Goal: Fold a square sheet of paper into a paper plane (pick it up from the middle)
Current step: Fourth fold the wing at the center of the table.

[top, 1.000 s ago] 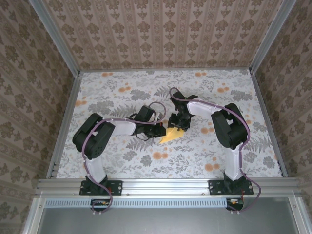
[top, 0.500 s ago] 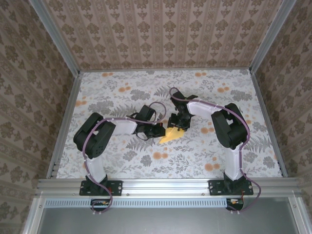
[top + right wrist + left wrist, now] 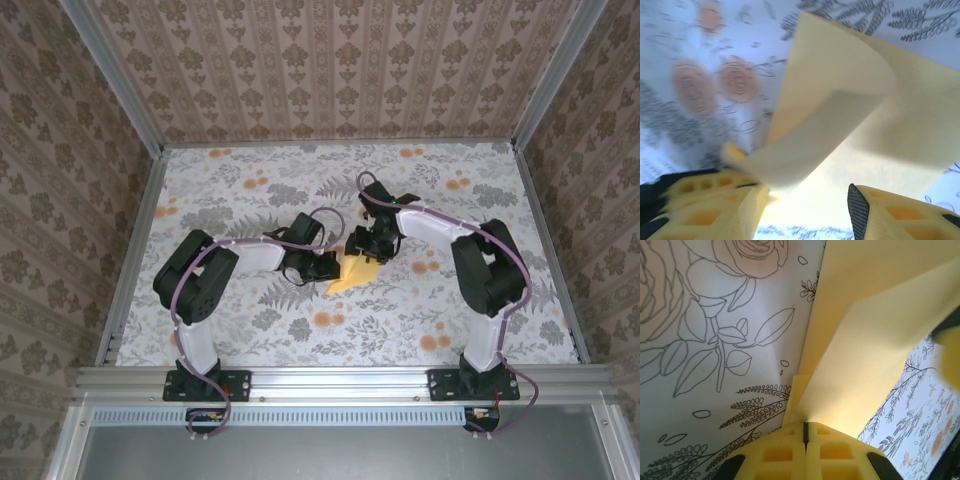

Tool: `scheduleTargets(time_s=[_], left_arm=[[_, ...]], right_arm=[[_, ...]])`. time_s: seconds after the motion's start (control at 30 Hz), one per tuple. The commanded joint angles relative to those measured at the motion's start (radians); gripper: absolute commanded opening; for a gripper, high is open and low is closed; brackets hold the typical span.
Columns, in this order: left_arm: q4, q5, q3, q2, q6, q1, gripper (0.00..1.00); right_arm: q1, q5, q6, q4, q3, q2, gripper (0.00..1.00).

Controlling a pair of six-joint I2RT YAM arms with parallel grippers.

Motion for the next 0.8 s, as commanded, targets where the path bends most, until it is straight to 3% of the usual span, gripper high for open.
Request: scheduleTargets(time_s=[0.0, 0.07, 0.23, 0.47, 0.77], left_arm=[[-0.136, -0.098, -0.018, 0.064, 0.023, -0.005, 0.00], [-0.138, -0.104, -0.013, 0.066, 0.021, -0.006, 0.00], [-0.136, -0.108, -0.004, 0.066, 0.007, -0.009, 0.00], [-0.144, -0.110, -0.007, 0.070, 0.000, -0.014, 0.00], [-0.154, -0.113, -0.008, 0.067, -0.010, -0.018, 0.00]], right_arm=[[-0.003, -0.045, -0.025, 0.058, -0.046, -0.104, 0.51], [-0.002, -0.079, -0.022, 0.116, -0.093, -0.122, 0.44], [0.010, -0.157, -0.014, 0.247, -0.164, -0.118, 0.15], [0.029, -0.185, -0.021, 0.329, -0.206, -0.060, 0.07], [0.022, -0.194, -0.054, 0.375, -0.221, 0.011, 0.06]])
